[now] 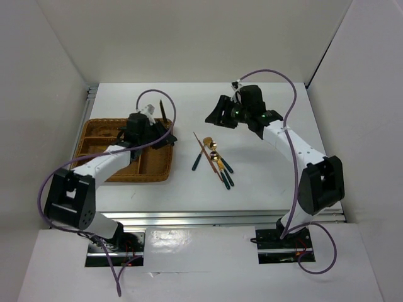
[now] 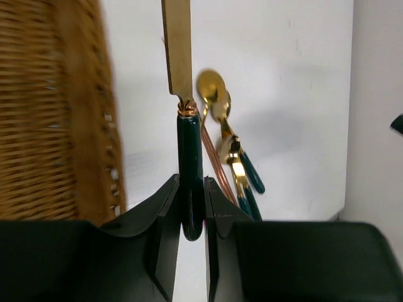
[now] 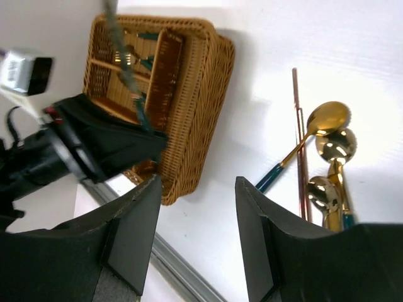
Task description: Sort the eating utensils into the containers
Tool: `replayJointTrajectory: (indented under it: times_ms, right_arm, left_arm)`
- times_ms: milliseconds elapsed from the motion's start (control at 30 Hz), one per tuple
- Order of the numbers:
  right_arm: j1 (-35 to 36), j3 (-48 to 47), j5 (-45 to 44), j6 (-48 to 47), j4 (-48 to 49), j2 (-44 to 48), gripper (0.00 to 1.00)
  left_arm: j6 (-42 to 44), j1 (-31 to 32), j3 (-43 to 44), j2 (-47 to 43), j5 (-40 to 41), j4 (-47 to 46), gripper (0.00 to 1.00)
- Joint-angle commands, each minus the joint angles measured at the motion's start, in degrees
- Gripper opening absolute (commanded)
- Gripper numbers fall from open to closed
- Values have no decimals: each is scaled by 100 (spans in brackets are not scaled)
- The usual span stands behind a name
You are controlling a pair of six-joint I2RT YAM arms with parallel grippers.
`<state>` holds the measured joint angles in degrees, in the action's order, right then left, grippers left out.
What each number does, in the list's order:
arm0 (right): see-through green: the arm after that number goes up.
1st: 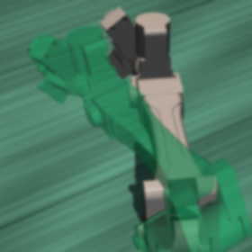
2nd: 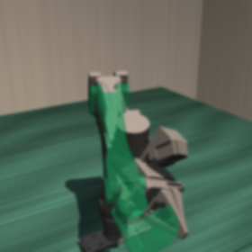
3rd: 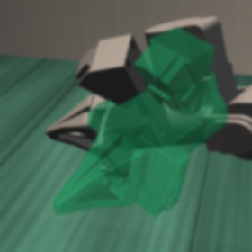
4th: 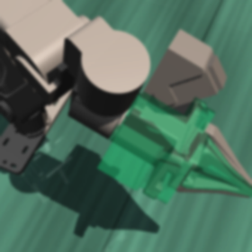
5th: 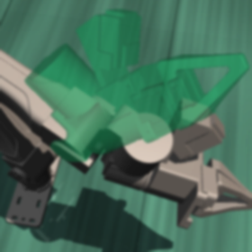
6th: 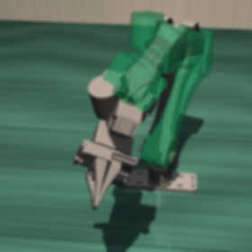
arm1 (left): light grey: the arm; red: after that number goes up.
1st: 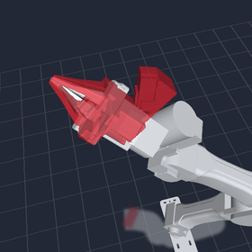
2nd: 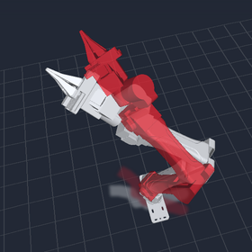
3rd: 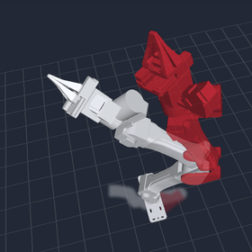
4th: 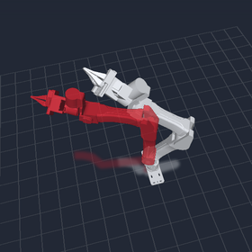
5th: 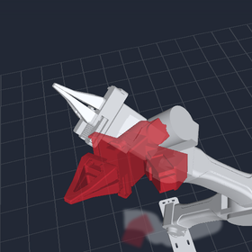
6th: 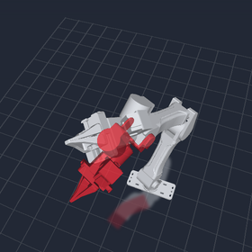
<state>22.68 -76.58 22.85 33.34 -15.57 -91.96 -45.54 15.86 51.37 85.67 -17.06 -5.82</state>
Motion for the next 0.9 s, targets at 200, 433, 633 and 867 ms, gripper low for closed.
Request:
replayJointTrajectory:
  times_ms: [200, 433, 633, 867]
  right_arm:
    - [-290, 213, 123, -161, -42, -75, 58]
    - [-544, 91, 237, -390, -104, -375, 58]
    - [-598, 90, 308, -504, -165, -603, 57]
    - [-598, 90, 246, -504, -227, -796, 57]
  left_arm:
    - [-1814, -1347, -1111, -1859, 1942, 565, 18]
    - [-3091, -1709, -1639, -2283, 3225, 854, 18]
    - [-3461, -1823, -1175, -1643, 3692, 1214, 18]
    - [-3804, -1990, -893, -1053, 3429, 1075, 18]
